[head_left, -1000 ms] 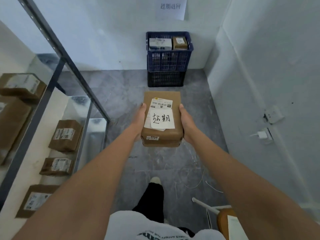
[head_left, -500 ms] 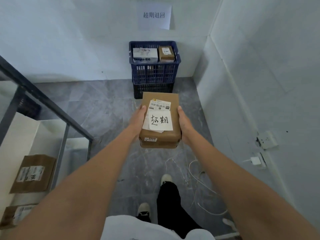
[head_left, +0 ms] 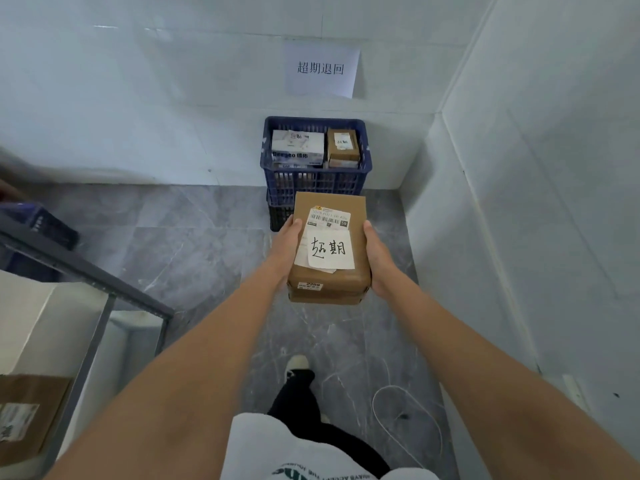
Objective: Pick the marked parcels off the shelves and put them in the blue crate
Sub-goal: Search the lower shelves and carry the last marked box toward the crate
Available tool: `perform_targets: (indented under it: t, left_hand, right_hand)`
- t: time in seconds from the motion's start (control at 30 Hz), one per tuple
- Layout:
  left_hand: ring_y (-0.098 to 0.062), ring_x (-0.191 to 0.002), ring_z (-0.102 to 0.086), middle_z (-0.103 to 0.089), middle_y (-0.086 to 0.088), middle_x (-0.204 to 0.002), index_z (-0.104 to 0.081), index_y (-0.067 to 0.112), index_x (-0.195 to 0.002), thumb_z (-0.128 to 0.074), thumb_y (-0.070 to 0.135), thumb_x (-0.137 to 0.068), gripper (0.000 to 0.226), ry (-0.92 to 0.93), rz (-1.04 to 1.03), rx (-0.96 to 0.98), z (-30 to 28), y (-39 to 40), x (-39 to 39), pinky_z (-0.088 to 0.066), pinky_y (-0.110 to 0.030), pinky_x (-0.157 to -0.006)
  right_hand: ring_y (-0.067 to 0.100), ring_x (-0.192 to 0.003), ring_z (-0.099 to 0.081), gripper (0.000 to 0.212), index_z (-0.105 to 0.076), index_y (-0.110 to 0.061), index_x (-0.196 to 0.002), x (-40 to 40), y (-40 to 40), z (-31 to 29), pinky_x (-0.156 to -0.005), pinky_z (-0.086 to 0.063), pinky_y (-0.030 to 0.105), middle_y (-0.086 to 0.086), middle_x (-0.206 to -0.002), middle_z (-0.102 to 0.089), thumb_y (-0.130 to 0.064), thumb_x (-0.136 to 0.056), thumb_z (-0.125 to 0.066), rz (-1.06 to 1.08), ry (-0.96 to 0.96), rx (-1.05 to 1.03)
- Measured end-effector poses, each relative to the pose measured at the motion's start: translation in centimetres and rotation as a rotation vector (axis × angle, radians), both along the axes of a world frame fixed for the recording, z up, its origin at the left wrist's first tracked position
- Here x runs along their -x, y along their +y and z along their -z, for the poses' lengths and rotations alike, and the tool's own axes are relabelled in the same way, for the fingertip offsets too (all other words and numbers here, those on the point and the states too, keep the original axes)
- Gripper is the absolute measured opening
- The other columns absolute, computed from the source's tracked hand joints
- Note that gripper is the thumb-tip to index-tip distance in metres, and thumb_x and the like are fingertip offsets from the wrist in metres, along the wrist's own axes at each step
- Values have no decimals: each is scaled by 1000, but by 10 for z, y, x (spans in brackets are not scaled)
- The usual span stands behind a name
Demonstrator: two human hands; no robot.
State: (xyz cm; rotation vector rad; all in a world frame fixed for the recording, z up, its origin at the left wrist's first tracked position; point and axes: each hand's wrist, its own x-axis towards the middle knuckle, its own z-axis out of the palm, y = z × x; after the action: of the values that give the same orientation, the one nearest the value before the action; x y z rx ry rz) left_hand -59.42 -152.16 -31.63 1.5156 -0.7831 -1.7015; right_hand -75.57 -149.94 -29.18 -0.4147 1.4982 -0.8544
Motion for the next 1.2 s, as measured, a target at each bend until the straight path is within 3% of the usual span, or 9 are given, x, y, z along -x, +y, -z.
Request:
perform_targets:
  t: [0.2,0.33,0.57,0.63,0.77,0.83,1.0,1.1,1.2]
  left_hand:
    - [-25,-96,-70,-70,-9,-113,-43,23,-143,-36,46,-100,49,-11,-12,-29,16,-113,2,-55,-30,-65]
    - [-26,-95,-70,-70,-8,-112,-41,25,-144,-36,46,-100,49,-16,-7,-63,21,-179,1,-55,-34,-69]
    - [-26,-105,-67,-66,-5,-124,-38,34,-144,-33,56,-93,57,-96,57,-75,37,-269,10,-51,-50,-96]
    - [-26,-106,-67,-66,-5,-123,-38,36,-144,-34,57,-93,55,-106,95,-96,51,-293,13,-51,-50,-95]
    - [-25,-105,-67,-62,-5,-127,-47,48,-134,-43,68,-69,68,-165,65,-174,97,-353,20,-52,-50,-95]
    - [-26,-107,-65,-61,-5,-128,-46,49,-133,-41,68,-64,72,-211,65,-201,112,-387,25,-51,-49,-97]
    - [-28,-99,-66,-67,-9,-114,-52,23,-130,-30,33,-100,39,-288,72,-210,79,-457,38,-53,-45,-90]
    - [-29,-98,-65,-67,-9,-112,-55,18,-124,-34,19,-101,32,-367,154,-210,81,-498,35,-53,-39,-83]
    - [-25,-97,-64,-67,-6,-113,-59,26,-124,-37,26,-100,33,-389,243,-256,81,-528,26,-49,-28,-67]
  right_hand:
    - [18,-73,-71,48,-62,-18,-123,6,-111,13,-47,-52,22,6,-95,-74,-53,-100,-39,8,-10,-17]
    - [21,-80,-72,50,-62,-18,-124,7,-180,23,-53,-54,25,9,-103,-74,-55,-99,-41,11,0,-55]
    - [29,-98,-71,55,-63,-18,-124,11,-272,53,-89,-56,43,10,-107,-74,-60,-97,-39,36,-3,-97]
    - [29,-99,-70,55,-61,-18,-127,15,-295,67,-92,-55,45,10,-109,-73,-60,-97,-39,53,-14,-126]
    - [22,-81,-70,43,-63,-24,-102,24,-342,89,-66,-55,35,4,-89,-73,-59,-98,-39,100,-85,-194]
    - [20,-78,-68,40,-62,-24,-96,30,-370,97,-64,-54,35,3,-85,-71,-58,-97,-41,124,-103,-214]
    - [21,-99,-61,50,-51,-26,-128,43,-442,110,-97,-48,46,1,-111,-66,-62,-94,-44,118,-74,-209]
    - [30,-111,-57,61,-31,-37,-140,45,-477,118,-98,-44,61,3,-125,-58,-67,-90,-46,134,-37,-221]
    - [35,-117,-55,63,-16,-48,-146,40,-501,125,-96,-45,65,4,-135,-52,-67,-91,-41,88,6,-222]
